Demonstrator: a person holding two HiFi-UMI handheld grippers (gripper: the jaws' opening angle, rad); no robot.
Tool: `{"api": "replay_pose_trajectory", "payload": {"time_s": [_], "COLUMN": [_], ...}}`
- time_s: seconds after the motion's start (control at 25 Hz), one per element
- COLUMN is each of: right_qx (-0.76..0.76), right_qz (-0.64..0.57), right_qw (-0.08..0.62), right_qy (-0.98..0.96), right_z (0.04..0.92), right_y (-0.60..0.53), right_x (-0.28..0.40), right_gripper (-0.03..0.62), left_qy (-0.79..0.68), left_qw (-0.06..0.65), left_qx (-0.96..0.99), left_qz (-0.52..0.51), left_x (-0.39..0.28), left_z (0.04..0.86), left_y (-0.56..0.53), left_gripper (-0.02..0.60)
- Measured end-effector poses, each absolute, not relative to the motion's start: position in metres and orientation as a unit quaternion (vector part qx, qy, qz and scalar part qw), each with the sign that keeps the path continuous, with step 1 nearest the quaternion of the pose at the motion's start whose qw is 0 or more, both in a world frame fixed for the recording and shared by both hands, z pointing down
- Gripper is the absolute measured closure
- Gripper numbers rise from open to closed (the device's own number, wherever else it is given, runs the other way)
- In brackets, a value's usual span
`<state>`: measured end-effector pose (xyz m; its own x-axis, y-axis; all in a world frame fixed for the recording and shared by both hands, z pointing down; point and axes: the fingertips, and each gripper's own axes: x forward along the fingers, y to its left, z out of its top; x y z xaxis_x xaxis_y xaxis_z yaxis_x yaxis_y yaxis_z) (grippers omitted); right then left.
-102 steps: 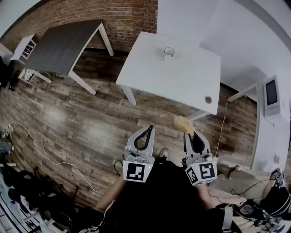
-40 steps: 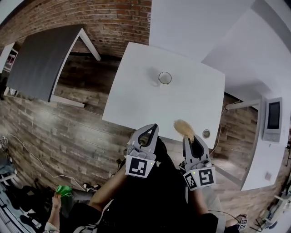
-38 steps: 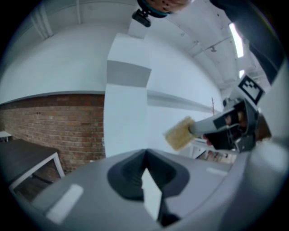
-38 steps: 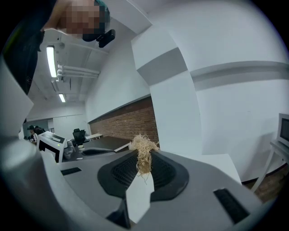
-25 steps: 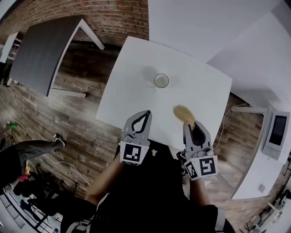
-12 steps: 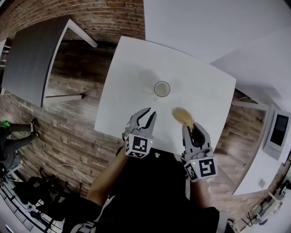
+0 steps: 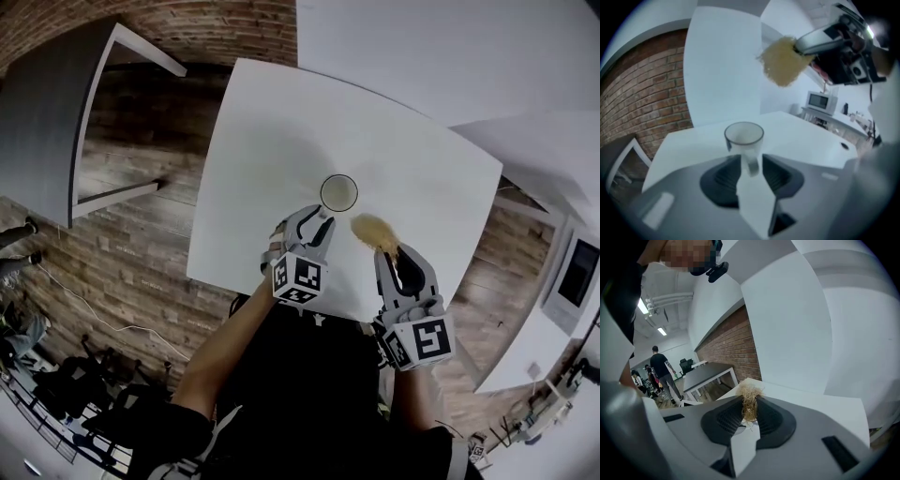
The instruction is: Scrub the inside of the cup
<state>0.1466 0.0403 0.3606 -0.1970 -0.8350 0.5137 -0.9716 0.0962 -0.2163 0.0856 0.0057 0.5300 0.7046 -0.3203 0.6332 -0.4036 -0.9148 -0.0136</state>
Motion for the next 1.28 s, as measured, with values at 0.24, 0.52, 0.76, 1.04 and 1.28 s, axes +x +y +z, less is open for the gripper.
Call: {"api": "replay_pose_trajectory", "payload": {"time_s": [0.24,0.52,0.76,1.04,1.28], "right_qx": [0.592,0.529,0.467,0.456,0.46], "right_qz": [0.267,0.307,0.343,0.333,0.302], "right_qw": [0.179,0.281,0.332,0.397,0.42], "right_qy": [-0.739,-0.739,-0.744,-0.723,-0.722], "right_z": [0.384,0.436,0.465,0.482,0.467], "right_y": [0.017,0.001,-0.004,-0.016,-0.012], "right_x": [0.142,0.13,0.11,0.123,0.128], "right_gripper": [0.539,0.539,0.539,0.539,0.539], "left_qy": [-0.178,-0.145,-0.137,-0.146,-0.153], "left_qw": [0.037,0.012,0.004,0.006,0.008], "left_qx": [0.923,0.927,0.925,0.924,0.923], "left_qz": [0.34,0.346,0.355,0.353,0.354], "left_x": [0.087,0.078,0.079,0.078,0.08], "left_z": [0.534,0.531,0.529,0.528,0.528], "left_y": [0.0,0.001,0.008,0.008,0.008], "left_gripper": [0.508,0.52,0.52,0.52,0.522]}}
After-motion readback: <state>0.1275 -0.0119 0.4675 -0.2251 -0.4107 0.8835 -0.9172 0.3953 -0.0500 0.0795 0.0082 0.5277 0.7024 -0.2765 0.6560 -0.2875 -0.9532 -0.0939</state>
